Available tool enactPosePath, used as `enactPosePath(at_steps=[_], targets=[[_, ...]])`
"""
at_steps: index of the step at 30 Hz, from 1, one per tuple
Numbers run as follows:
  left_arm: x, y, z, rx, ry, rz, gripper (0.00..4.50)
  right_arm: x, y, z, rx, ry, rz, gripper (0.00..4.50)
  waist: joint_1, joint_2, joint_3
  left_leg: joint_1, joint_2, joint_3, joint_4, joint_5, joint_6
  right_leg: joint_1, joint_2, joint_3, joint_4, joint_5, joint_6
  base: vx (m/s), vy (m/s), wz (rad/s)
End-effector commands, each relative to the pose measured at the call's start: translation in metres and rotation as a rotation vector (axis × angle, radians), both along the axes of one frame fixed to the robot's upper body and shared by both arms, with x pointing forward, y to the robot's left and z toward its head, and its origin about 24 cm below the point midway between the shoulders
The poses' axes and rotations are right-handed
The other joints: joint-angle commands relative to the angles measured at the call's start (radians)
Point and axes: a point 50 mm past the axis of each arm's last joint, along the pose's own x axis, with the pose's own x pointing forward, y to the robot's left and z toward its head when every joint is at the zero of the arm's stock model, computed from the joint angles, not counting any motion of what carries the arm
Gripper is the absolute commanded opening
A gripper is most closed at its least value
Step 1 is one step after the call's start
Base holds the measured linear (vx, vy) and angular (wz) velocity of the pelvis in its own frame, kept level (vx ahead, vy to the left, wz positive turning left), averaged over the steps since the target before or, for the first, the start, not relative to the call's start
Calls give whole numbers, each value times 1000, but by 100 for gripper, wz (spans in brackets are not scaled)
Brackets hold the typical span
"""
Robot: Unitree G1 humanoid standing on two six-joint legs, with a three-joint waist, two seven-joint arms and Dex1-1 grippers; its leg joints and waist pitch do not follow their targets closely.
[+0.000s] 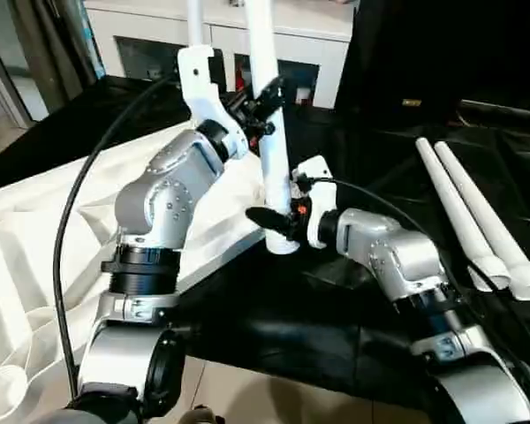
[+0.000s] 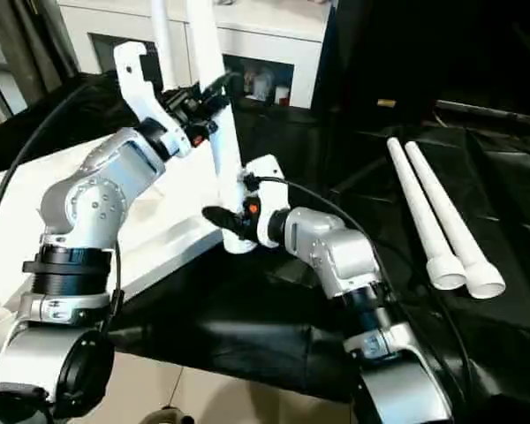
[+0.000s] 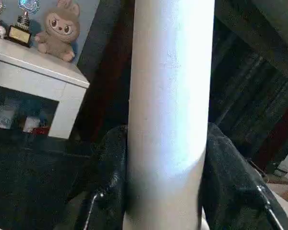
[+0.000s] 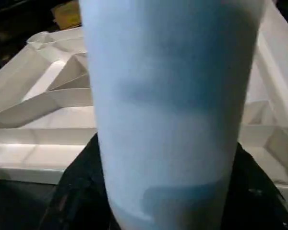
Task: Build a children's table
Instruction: Insert table leg to table base
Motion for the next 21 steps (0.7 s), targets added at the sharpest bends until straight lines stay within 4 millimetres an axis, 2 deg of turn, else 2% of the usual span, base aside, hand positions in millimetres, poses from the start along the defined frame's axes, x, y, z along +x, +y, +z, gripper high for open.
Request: enactPosePath(at_steps=[1,4,5,7,8,10,11,12,14,15,16,17,21], targets=[[-2,-1,10,-1,-36,-5,174,6,-10,15,39,-45,-15,207,0,6,-80,19,52,-25,-85,-185,-54,56,-80,53,-75,-102,-170,0,0,0],[-3,0,9,32,-56,-32,173,2,-11,18,81,-56,66,204,1,7,-81,18,51,-25,-83,-177,-48,58,-80,53,-74,-90,-171,0,0,0],[-5,-1,8,40,-48,-66,229,0,-12,20,99,-58,94,203,2,9,-82,18,51,-25,-82,-177,-45,59,-81,53,-73,-87,-172,0,0,0],[-12,-3,5,34,-28,-169,246,-4,-15,22,136,-69,150,202,2,8,-82,19,52,-24,-81,-172,-39,59,-81,53,-71,-72,-183,0,0,0],[-16,-4,3,31,-13,-236,246,-7,-17,25,160,-81,194,202,1,10,-82,19,52,-23,-80,-178,-36,58,-80,53,-69,-73,-192,0,0,0],[-20,-2,1,7,-8,-290,255,-15,-22,31,227,-99,286,201,2,11,-81,18,52,-22,-79,-170,-25,59,-77,51,-70,-54,-213,0,0,0],[-25,-1,-2,-21,-2,-359,284,-19,-25,36,273,-101,335,199,3,12,-80,18,51,-21,-78,-173,-23,59,-78,52,-70,-56,-217,0,0,0],[-36,1,-5,-69,7,-506,289,-24,-30,42,312,-105,402,198,5,10,-79,18,51,-20,-79,-182,-14,61,-79,52,-72,-71,-222,0,0,0],[-43,2,-8,-93,14,-590,287,-27,-32,44,328,-105,438,198,3,9,-79,17,51,-21,-80,-180,-6,60,-76,50,-70,-85,-231,0,0,0],[-46,3,-9,-105,18,-631,290,-28,-33,46,337,-104,458,198,2,12,-78,18,51,-21,-80,-187,-9,57,-75,51,-72,-105,-230,0,0,0],[-57,5,-11,-155,23,-742,292,-34,-36,48,340,-94,532,198,1,15,-77,21,51,-20,-80,-205,-14,56,-76,51,-74,-136,-230,0,0,0],[-58,6,-12,-161,23,-754,294,-35,-36,48,341,-92,540,198,3,14,-77,21,51,-21,-80,-214,-15,59,-77,50,-75,-152,-231,0,0,0],[-72,4,-15,-156,25,-884,294,-48,-42,47,313,-38,684,198,4,14,-75,23,55,-23,-84,-229,-17,55,-75,52,-81,-192,-213,0,0,0]])
